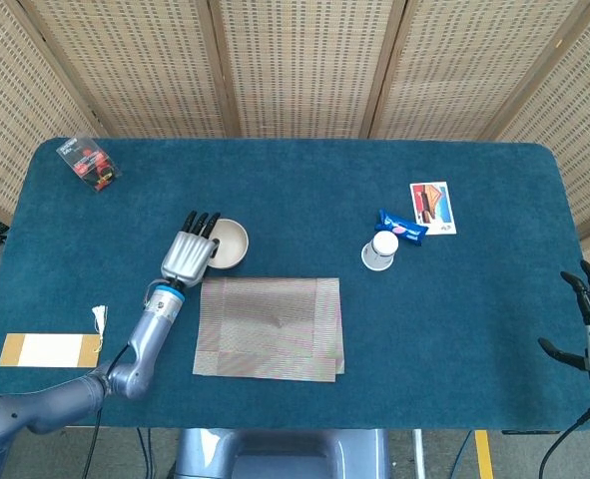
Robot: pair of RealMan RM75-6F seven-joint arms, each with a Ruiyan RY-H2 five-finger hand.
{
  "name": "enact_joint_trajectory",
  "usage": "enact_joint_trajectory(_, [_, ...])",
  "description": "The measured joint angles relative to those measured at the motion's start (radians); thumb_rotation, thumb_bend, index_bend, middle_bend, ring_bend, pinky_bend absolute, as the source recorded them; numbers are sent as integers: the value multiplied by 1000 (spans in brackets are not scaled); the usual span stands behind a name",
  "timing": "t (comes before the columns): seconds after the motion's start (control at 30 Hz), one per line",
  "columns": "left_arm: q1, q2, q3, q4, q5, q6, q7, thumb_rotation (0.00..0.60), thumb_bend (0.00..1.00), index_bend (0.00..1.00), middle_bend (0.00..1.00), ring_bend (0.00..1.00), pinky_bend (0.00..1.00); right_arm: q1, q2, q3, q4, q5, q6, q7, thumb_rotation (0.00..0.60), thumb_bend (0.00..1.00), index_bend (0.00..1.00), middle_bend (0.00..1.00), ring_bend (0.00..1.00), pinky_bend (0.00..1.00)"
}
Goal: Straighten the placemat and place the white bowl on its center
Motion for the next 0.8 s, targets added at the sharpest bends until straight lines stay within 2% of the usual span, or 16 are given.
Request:
enact_joint_trajectory(0.1, [-11, -22, 6, 28, -6, -2, 10, 600, 399, 547, 0, 0, 0, 0, 2, -1, -2, -3, 0, 6, 600, 57, 156, 0, 0, 0])
enact_joint_trajectory(0.27, [-23, -54, 15, 67, -13, -2, 17, 600, 639, 640, 0, 0, 0, -1, 5, -3, -4, -7, 1, 12, 600, 57, 156, 0, 0, 0])
enact_joint_trajectory(0.37, [-24, -60, 19, 75, -8, 10, 15, 600, 711, 673, 0, 0, 0, -2, 7, -3, -6, -10, 4, 15, 600, 57, 156, 0, 0, 0])
enact_joint_trajectory(0.57, [-11, -46, 28, 68, 18, 52, -10, 600, 779, 688, 0, 0, 0, -3, 11, -5, -11, -16, 8, 23, 600, 56, 156, 0, 0, 0])
enact_joint_trajectory(0.8, [10, -6, 31, 46, 26, 82, -25, 600, 810, 723, 0, 0, 0, -6, 14, -8, -17, -22, 13, 26, 600, 56, 155, 0, 0, 0])
